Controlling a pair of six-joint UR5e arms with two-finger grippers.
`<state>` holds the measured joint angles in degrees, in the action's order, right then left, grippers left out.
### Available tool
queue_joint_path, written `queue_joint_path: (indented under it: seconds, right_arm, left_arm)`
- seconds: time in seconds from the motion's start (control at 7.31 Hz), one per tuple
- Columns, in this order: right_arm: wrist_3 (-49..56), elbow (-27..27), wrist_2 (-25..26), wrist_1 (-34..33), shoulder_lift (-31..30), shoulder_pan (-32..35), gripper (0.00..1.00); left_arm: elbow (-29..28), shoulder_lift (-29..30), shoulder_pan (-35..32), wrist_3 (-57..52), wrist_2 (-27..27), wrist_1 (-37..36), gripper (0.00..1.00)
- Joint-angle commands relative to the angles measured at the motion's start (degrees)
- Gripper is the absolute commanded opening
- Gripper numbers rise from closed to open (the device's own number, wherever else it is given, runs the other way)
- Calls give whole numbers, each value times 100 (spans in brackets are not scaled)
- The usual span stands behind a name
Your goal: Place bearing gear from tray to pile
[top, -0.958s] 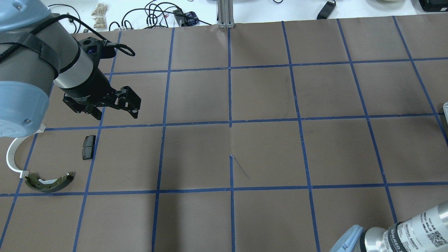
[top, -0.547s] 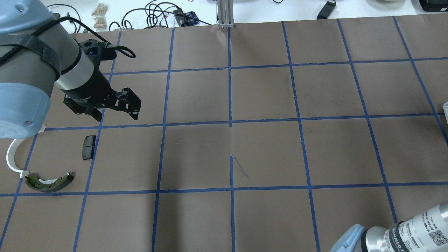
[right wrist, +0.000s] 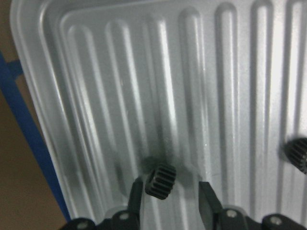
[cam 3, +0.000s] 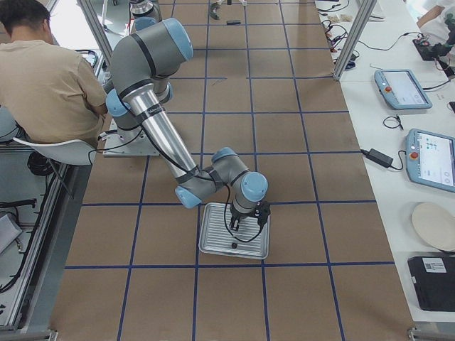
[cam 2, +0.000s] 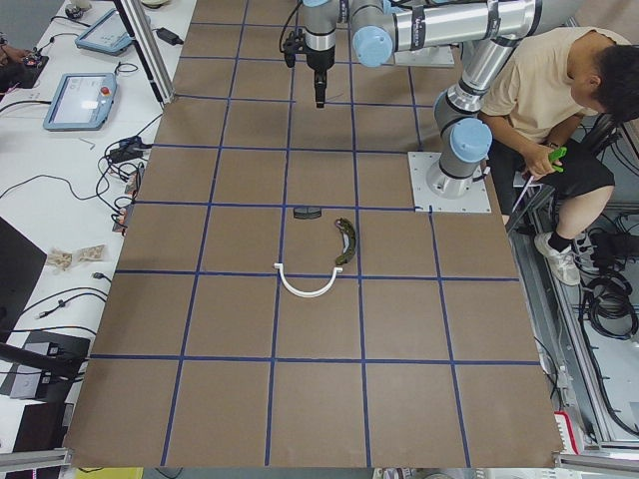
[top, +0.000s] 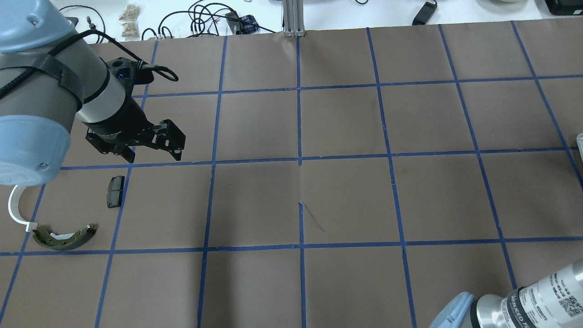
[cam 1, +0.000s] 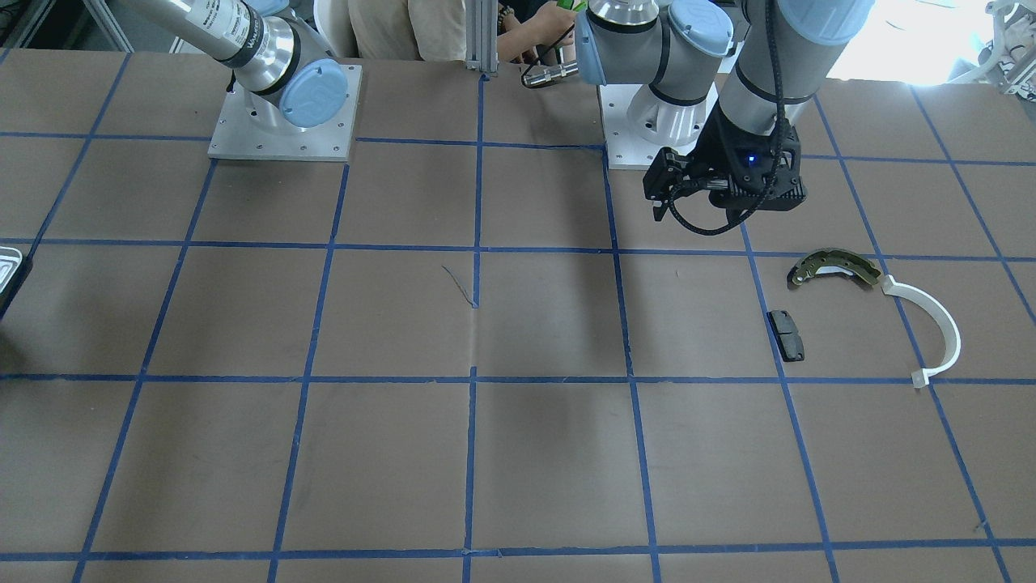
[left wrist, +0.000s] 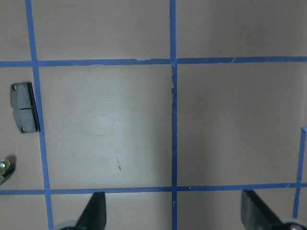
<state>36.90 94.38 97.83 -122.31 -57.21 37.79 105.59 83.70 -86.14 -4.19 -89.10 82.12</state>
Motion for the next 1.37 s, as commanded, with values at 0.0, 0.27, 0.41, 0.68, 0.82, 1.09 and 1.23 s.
queue_joint_path:
  seconds: [0.0,0.27,0.41,0.68,0.82,1.09,1.23]
  right_arm:
    - [-25,-16,-36,-30,34,0,50]
    - [-33,-25,-45,-74,34,0,49]
    - [-42,-25,-45,-126,26,0,50]
    - [-68,-16,-54,-144,26,0,50]
    - [-77,-33,-71,-135,8,9,50]
    - [-51,-51,-229,-144,-18,9,52]
    - [-51,-51,-238,-144,-27,9,52]
  left_arm:
    - [15,6,-8,-38,-2,-3,100]
    - [15,-3,1,-47,-11,15,100]
    - [15,6,1,-47,-11,-2,100]
    - [15,-3,1,-47,-11,-3,100]
    - [15,40,1,-47,-2,-11,100]
    - [15,41,1,-47,-2,-46,100]
    - [15,41,1,-47,-2,-47,100]
